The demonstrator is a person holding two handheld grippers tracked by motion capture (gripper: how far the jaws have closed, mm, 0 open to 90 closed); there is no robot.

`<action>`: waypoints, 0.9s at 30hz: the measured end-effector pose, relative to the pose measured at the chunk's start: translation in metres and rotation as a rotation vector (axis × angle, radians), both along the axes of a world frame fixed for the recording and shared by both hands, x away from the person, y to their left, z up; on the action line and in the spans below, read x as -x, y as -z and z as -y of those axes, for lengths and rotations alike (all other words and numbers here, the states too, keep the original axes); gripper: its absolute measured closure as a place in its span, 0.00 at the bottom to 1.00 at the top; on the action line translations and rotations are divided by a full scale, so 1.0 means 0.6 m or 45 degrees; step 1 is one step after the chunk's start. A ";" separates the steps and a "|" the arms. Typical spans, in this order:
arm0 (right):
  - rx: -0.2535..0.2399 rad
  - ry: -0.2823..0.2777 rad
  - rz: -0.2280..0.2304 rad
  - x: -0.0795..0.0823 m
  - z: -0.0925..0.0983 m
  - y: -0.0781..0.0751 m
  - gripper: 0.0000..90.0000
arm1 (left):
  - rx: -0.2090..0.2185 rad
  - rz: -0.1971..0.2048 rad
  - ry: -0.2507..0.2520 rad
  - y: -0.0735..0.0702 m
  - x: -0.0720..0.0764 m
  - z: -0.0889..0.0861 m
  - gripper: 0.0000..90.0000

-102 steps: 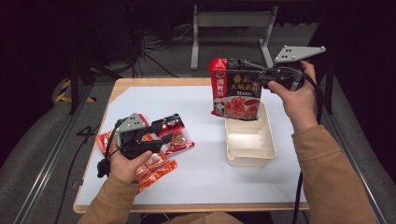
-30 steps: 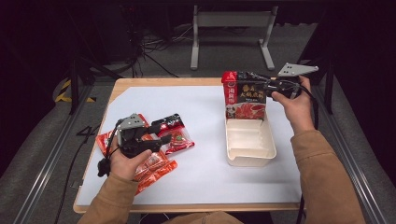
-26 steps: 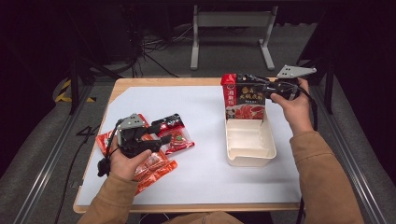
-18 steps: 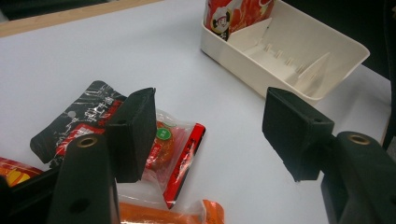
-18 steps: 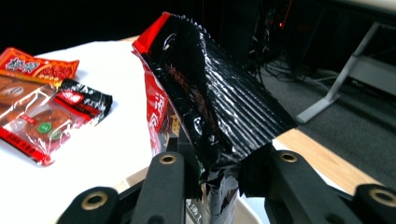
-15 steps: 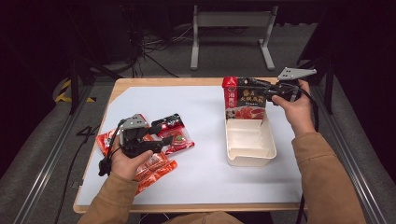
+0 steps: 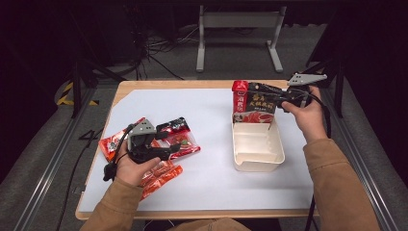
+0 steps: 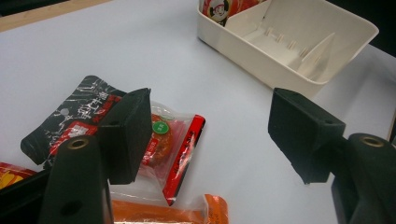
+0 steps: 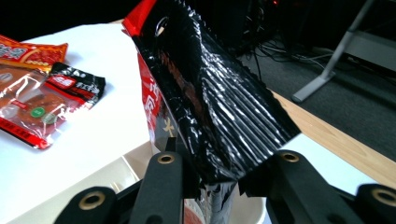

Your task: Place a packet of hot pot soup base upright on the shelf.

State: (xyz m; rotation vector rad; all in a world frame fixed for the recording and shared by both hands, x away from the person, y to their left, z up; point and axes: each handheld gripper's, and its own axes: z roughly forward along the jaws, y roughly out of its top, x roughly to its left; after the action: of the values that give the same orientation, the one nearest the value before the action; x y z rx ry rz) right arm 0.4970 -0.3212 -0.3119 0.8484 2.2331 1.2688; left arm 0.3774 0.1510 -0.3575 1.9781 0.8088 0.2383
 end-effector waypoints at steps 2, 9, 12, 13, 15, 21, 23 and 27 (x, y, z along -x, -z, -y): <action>0.002 0.010 -0.004 0.000 0.003 0.002 0.82 | -0.002 0.001 -0.002 0.000 0.000 0.000 0.35; -0.020 0.021 -0.008 0.001 0.007 0.005 0.82 | -0.007 -0.006 -0.007 0.002 -0.001 -0.003 0.35; -0.018 0.022 -0.009 0.001 0.007 0.005 0.82 | -0.012 -0.010 -0.009 0.002 -0.002 -0.005 0.35; -0.012 0.021 -0.006 0.002 0.007 0.005 0.81 | -0.012 -0.012 -0.010 0.002 -0.002 -0.005 0.35; -0.005 0.021 0.000 0.002 0.006 0.004 0.80 | -0.010 -0.012 -0.009 0.003 -0.003 -0.006 0.35; -0.040 0.033 -0.008 0.005 0.009 0.002 0.70 | -0.006 -0.018 -0.005 0.002 -0.003 -0.008 0.35; -0.060 0.052 -0.002 0.008 0.012 -0.001 0.58 | 0.001 -0.015 -0.004 0.002 -0.004 -0.009 0.35; -0.109 0.072 -0.002 0.019 0.019 -0.006 0.45 | 0.001 -0.004 0.002 0.001 -0.005 -0.012 0.34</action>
State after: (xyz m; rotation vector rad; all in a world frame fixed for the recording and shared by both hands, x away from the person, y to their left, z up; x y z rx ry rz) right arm 0.4856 -0.3323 -0.3083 0.9374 2.1538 1.3456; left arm 0.3805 0.1584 -0.3583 1.9790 0.8094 0.2336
